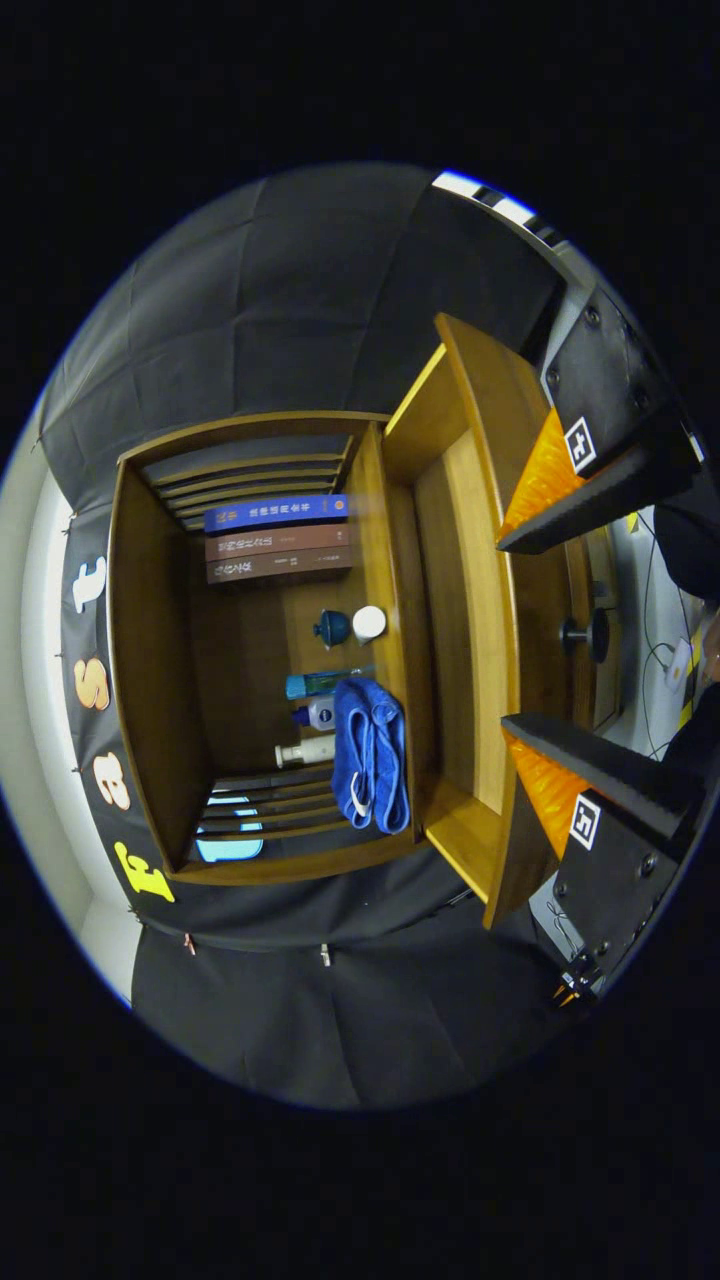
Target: Pull open the drawer, take out the items inside it, and place them on the countertop above the cabinet.
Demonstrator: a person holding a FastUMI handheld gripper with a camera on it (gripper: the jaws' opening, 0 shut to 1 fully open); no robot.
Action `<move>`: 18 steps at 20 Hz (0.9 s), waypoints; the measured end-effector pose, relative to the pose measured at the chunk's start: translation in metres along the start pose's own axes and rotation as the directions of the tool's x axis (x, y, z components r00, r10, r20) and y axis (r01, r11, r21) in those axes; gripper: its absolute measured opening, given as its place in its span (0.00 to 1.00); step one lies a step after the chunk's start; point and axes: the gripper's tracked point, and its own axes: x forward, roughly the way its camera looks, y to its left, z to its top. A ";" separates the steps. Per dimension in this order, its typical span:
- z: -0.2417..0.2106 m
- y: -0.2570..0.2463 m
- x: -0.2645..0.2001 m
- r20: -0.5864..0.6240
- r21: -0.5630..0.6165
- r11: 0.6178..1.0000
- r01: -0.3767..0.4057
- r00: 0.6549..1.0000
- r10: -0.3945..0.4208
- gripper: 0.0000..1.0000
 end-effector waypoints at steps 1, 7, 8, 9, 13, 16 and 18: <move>-0.007 -0.001 0.004 -0.011 0.005 1.000 0.001 1.000 -0.001 1.00; -0.029 -0.002 0.027 -0.040 -0.007 1.000 0.004 0.999 -0.005 1.00; -0.029 -0.002 0.031 -0.042 0.001 1.000 0.004 0.999 -0.004 1.00; -0.031 -0.003 0.033 -0.050 0.004 1.000 0.011 0.999 -0.011 1.00; -0.030 -0.001 0.038 -0.033 -0.014 1.000 0.011 0.999 -0.011 0.99; -0.019 0.001 0.056 -0.016 0.002 1.000 -0.001 1.000 0.001 0.99; -0.017 0.001 0.072 -0.033 0.012 1.000 -0.001 0.999 0.002 0.98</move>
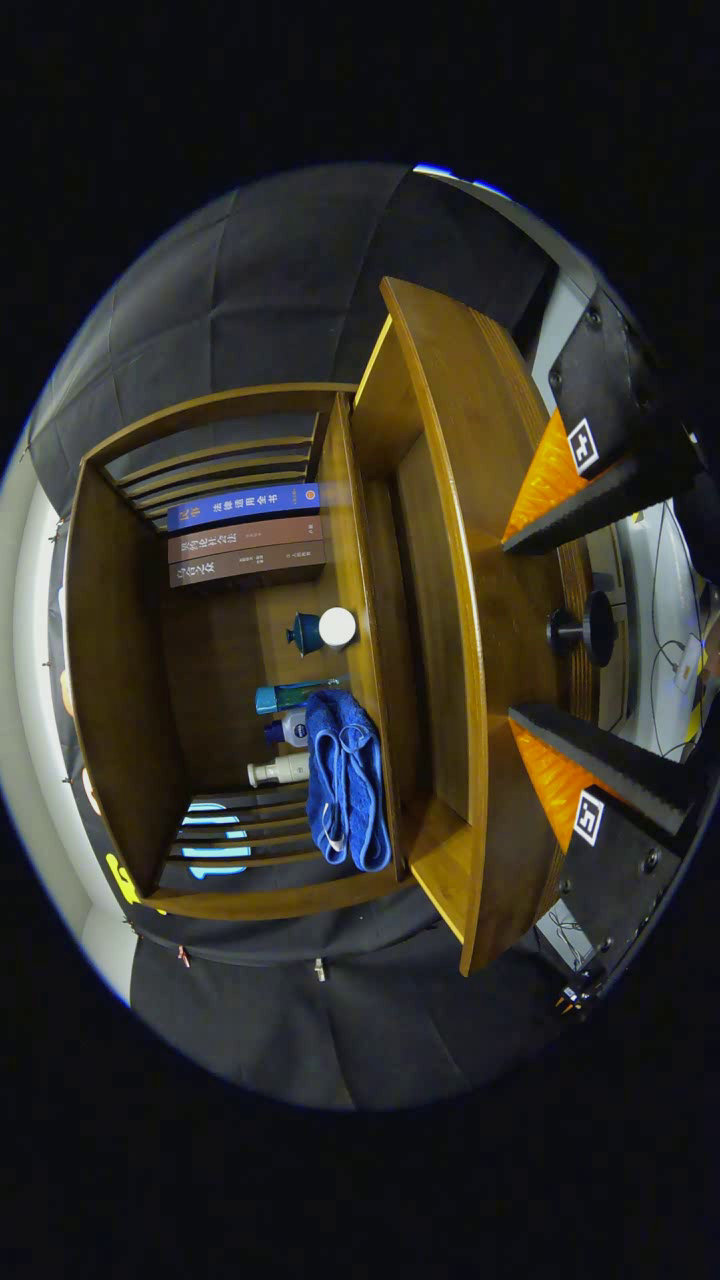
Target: Pull open the drawer, take out the items inside it, and place them on the countertop above the cabinet.
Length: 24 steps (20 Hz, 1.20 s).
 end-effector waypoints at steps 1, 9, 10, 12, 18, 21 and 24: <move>0.003 0.001 0.011 -0.001 0.005 1.000 0.000 1.000 0.000 0.99; 0.019 0.005 0.081 0.018 -0.002 1.000 0.006 1.000 -0.006 0.99; 0.021 0.006 0.089 0.018 -0.003 1.000 0.008 1.000 -0.008 0.99; 0.025 0.006 0.102 0.020 -0.003 1.000 0.010 1.000 -0.010 0.99; 0.030 0.005 0.124 0.029 -0.005 1.000 0.005 1.000 -0.005 0.99; 0.030 0.005 0.127 0.031 -0.013 1.000 0.012 0.999 -0.012 0.99; 0.030 0.006 0.127 0.032 -0.006 1.000 0.014 0.999 -0.013 0.99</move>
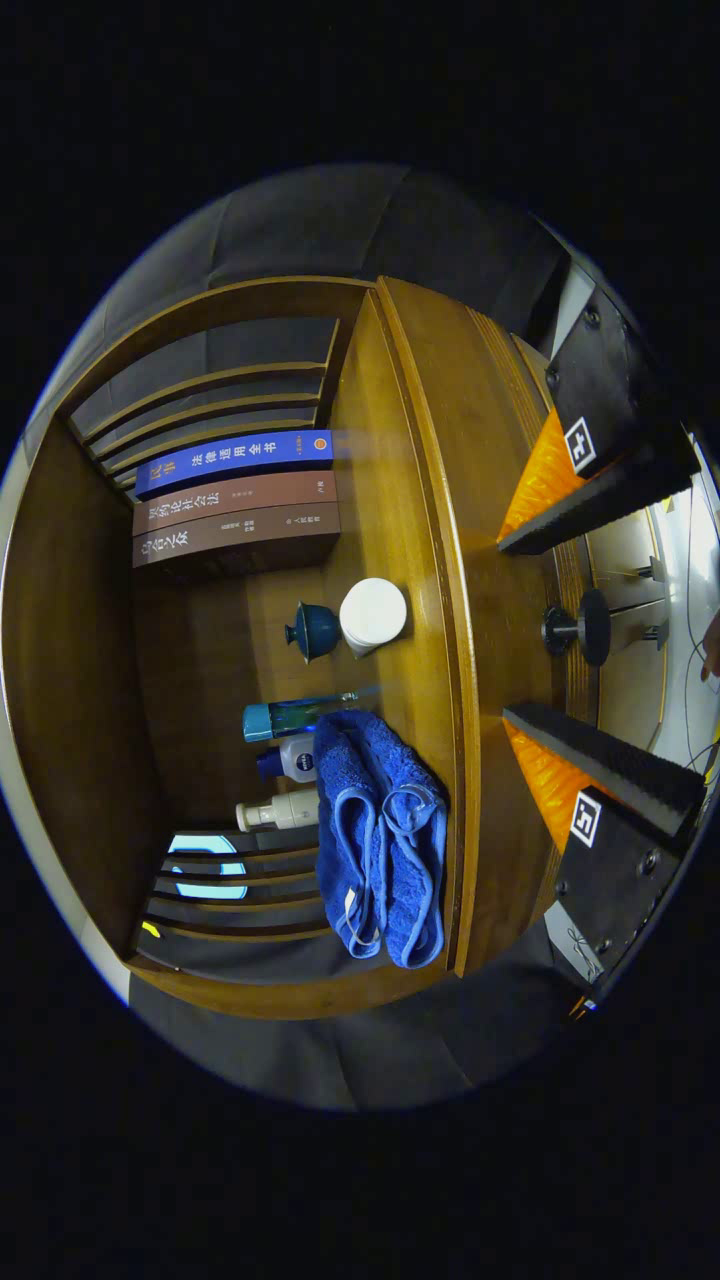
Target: Pull open the drawer, take out the items inside it, and place them on the countertop above the cabinet.
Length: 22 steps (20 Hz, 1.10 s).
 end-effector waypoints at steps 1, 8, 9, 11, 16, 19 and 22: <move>0.000 -0.001 0.000 -0.003 0.000 1.000 0.000 1.000 0.000 0.99; 0.014 0.004 -0.013 0.011 -0.012 1.000 -0.008 1.000 0.008 0.99; 0.018 0.005 -0.018 0.016 -0.016 1.000 -0.010 1.000 0.010 0.99; 0.031 0.008 -0.029 0.031 -0.015 1.000 -0.015 0.999 0.015 0.99; 0.090 0.011 -0.074 0.115 -0.017 1.000 -0.016 0.993 0.018 0.99; 0.131 0.014 -0.108 0.163 -0.024 1.000 -0.010 0.986 0.014 0.99; 0.170 0.019 -0.144 0.199 -0.040 0.999 -0.009 0.980 0.017 0.98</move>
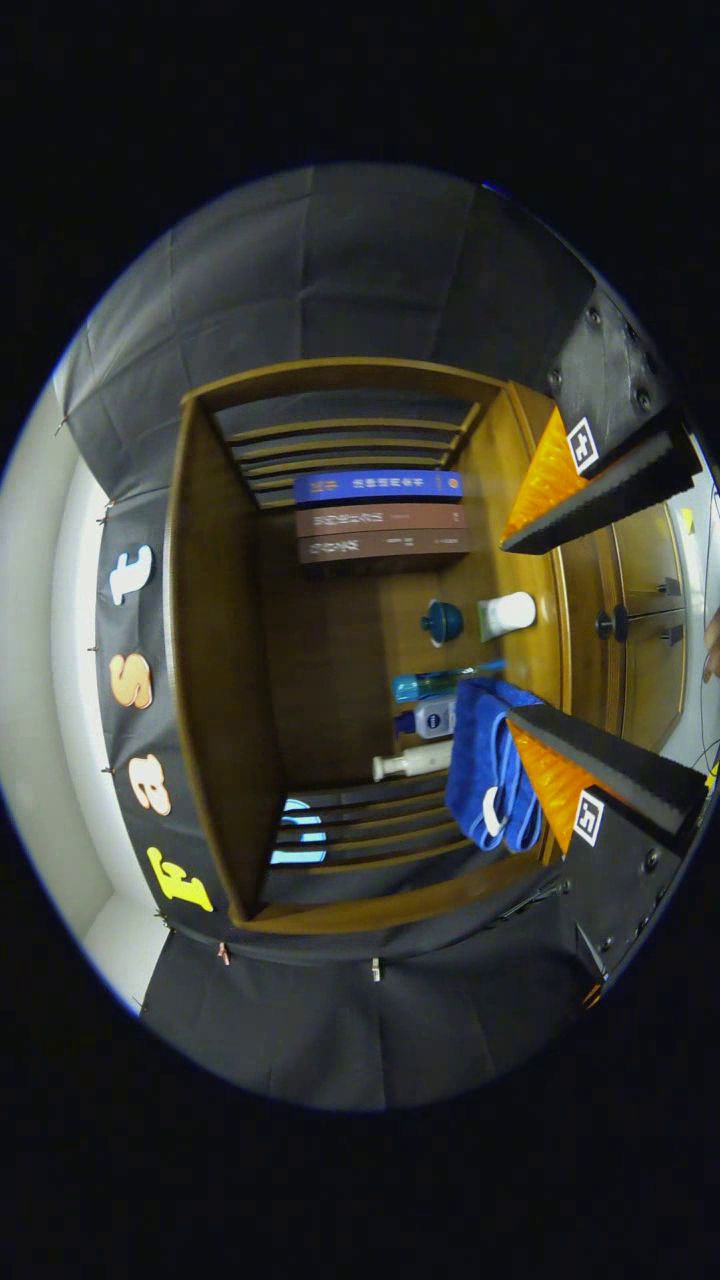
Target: Pull open the drawer, take out the items inside it, and place them on the countertop above the cabinet.
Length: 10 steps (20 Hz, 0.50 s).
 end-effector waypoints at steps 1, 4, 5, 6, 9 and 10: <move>0.016 0.002 -0.010 0.013 0.001 1.000 -0.004 1.000 0.004 0.98; 0.061 0.012 -0.042 0.062 -0.007 0.999 -0.034 0.997 0.034 0.98; 0.073 0.015 -0.055 0.077 -0.014 0.999 -0.041 0.996 0.041 0.98; 0.082 0.018 -0.067 0.090 -0.018 0.999 -0.047 0.995 0.048 0.98; 0.105 0.027 -0.105 0.135 -0.033 0.997 -0.067 0.988 0.071 0.98; 0.110 0.032 -0.119 0.156 -0.041 0.997 -0.070 0.985 0.076 0.98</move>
